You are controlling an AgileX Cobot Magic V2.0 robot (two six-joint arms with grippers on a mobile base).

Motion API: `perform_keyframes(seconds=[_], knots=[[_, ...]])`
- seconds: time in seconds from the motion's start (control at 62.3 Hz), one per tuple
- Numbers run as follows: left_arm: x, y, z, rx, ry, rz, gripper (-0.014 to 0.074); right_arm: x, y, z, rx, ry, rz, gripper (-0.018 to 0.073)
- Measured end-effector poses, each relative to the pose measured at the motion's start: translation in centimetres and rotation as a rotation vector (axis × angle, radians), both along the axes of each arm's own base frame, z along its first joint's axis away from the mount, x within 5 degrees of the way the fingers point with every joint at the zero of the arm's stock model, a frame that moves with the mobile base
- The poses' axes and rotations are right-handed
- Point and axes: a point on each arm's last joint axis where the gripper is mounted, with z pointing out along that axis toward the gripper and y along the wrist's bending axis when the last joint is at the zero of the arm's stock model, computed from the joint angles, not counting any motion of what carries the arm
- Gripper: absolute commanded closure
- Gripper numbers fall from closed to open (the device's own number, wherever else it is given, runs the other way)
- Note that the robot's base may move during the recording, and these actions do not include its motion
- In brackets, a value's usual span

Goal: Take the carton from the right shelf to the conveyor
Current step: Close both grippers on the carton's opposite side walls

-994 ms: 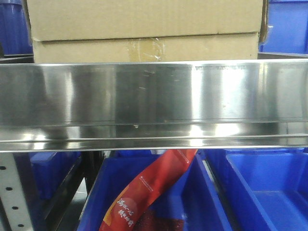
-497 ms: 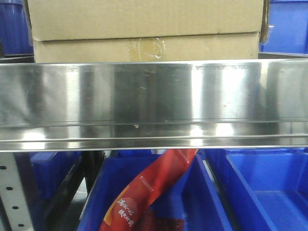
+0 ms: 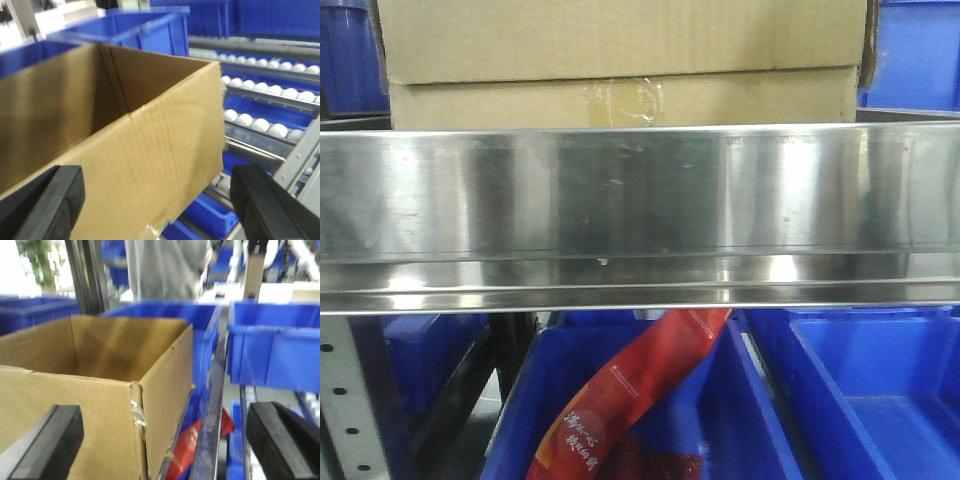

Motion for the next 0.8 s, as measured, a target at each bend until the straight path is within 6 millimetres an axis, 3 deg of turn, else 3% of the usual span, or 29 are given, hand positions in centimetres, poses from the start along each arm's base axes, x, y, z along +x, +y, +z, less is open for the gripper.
perform_keyframes(seconds=[0.192,0.417,0.577,0.802], knots=[[4.2,-1.6,3.9,-0.032,0.095,0.109,0.0099,3.3,1.2,4.0,-0.038,0.097,0.012,0.0000],[8.3,-0.3,6.5,-0.054,0.213,0.315,0.0099,7.4,2.7,7.4,-0.088,0.219,0.027,0.0000],[10.6,1.6,6.5,-0.063,0.279,0.459,0.0099,10.5,3.8,7.9,-0.118,0.320,0.032,0.0000],[13.2,3.4,5.3,-0.012,0.276,0.598,0.0099,14.8,5.2,6.7,-0.125,0.409,0.027,0.0000]])
